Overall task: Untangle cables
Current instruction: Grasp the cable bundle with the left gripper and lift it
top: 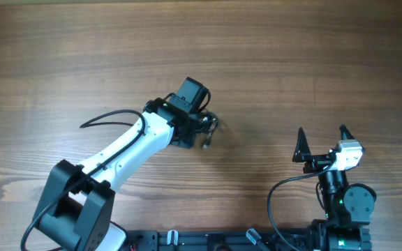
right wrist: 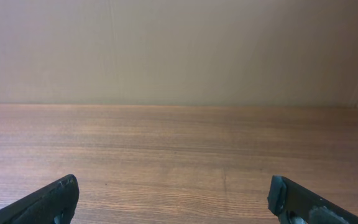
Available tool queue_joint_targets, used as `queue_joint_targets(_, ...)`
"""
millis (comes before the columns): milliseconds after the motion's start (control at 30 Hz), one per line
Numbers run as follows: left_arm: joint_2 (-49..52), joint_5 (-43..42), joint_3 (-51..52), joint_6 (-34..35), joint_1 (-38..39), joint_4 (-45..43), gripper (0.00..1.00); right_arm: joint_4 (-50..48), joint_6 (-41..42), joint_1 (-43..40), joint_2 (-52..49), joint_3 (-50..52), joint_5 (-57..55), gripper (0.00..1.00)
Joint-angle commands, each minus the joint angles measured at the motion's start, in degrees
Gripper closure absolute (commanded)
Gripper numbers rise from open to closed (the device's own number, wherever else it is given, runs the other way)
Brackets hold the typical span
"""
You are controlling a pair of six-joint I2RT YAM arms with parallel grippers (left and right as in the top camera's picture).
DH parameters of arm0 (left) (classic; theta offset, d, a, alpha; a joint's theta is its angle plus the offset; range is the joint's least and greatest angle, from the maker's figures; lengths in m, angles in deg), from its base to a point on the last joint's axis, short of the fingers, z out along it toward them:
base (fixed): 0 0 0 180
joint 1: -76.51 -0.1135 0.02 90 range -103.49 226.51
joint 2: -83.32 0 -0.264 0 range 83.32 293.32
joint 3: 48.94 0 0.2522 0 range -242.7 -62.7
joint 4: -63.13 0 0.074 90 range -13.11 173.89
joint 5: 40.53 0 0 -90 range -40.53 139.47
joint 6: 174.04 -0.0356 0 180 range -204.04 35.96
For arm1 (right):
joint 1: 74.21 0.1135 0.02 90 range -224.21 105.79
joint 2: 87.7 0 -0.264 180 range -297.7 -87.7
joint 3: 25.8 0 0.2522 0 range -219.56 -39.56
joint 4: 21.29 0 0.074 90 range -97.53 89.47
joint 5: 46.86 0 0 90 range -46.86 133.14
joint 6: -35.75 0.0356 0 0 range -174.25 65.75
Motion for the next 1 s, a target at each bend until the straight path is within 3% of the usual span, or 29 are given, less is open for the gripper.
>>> queue_joint_targets(0, 0.37, 0.79, 0.20, 5.07, 0.13, -3.87, 0.93, -0.15, -0.61, -0.22, 0.15, 0.04, -0.37, 0.00)
queue_joint_targets(33, 0.37, 0.76, 0.20, 5.73, 0.13, -4.39, 0.91, -0.15, -0.61, -0.22, 0.15, 0.04, -0.37, 0.00)
queue_joint_targets(67, 0.37, 0.74, 0.20, 5.55, 0.13, -4.94, 0.76, -0.15, -0.63, -0.22, 0.15, 0.04, -0.37, 0.00)
queue_joint_targets(133, 0.37, 0.76, 0.20, 2.75, -0.07, -4.24, 0.25, -0.15, -0.61, -0.22, 0.15, 0.04, -0.37, 0.00)
queue_joint_targets(167, 0.09, 0.72, 0.20, -0.48, -0.57, -4.24, 0.14, -0.15, -0.61, -0.22, 0.15, 0.04, -0.37, 0.00)
queue_joint_targets(200, -0.37, 0.20, 0.17, -4.20, -1.03, -4.26, 0.11, -0.15, -0.63, -0.22, 0.15, 0.07, -0.37, 0.00)
queue_joint_targets(267, -2.27, 0.22, 0.09, -18.38, -2.10, -5.14, 0.06, -0.15, -0.61, -0.22, 0.15, 0.04, -0.37, 0.00)
queue_joint_targets(300, -4.04, 1.92, 0.09, -34.23, -3.39, -7.63, 0.05, -0.15, -0.61, -0.22, 0.15, 0.04, -0.37, 0.00)
queue_joint_targets(367, -6.93, 4.02, 0.09, -64.76, -6.36, -12.72, 0.12, -0.15, -0.61, -0.22, 0.15, 0.04, -0.37, 0.00)
queue_joint_targets(400, -7.04, 4.00, 0.11, -83.87, -7.93, -13.79, 0.31, -0.15, -0.61, -0.22, 0.15, 0.04, -0.37, 0.00)
queue_joint_targets(433, -6.25, 3.98, 0.26, -93.07, -8.59, -13.68, 0.31, -0.15, -0.61, -0.22, 0.15, 0.04, -0.37, 0.00)
queue_joint_targets(467, -4.98, 3.93, 0.26, -97.37, -9.11, -13.11, 0.28, -0.15, -0.63, -0.22, 0.15, 0.04, -0.37, 0.00)
queue_joint_targets(533, -2.51, 3.08, 0.26, -98.29, -9.38, -12.22, 0.26, -0.17, -0.61, -0.22, 0.15, 0.04, -0.37, 0.00)
queue_joint_targets(633, 2.89, -8.02, 0.26, -97.13, -9.35, -11.23, 0.25, -0.15, -0.61, -0.22, 0.15, 0.04, -0.37, 0.00)
queue_joint_targets(767, 8.66, -12.33, 0.26, -90.31, -9.27, -12.59, 0.26, -0.15, -0.63, -0.22, 0.15, 0.04, -0.37, 0.00)
queue_joint_targets(833, 11.61, -12.35, 0.26, -88.13, -9.27, -12.83, 0.37, -0.15, -0.59, -0.22, 0.15, 0.04, -0.37, 0.00)
queue_joint_targets(867, 13.07, -12.33, 0.26, -85.96, -9.27, -13.84, 0.61, -0.15, -0.61, -0.22, 0.15, 0.04, -0.37, 0.00)
queue_joint_targets(900, 13.44, -12.31, 0.26, -85.57, -9.27, -14.53, 0.67, -0.15, -0.61, -0.22, 0.15, 0.04, -0.37, 0.00)
queue_joint_targets(933, 13.53, -11.80, 0.26, -85.57, -9.27, -15.34, 0.85, -0.17, -0.63, -0.22, 0.15, 0.04, -0.37, 0.00)
queue_joint_targets(967, 13.29, -10.97, 0.11, -85.44, -9.29, -15.63, 0.96, -0.15, -0.61, -0.22, 0.15, 0.04, -0.37, 0.00)
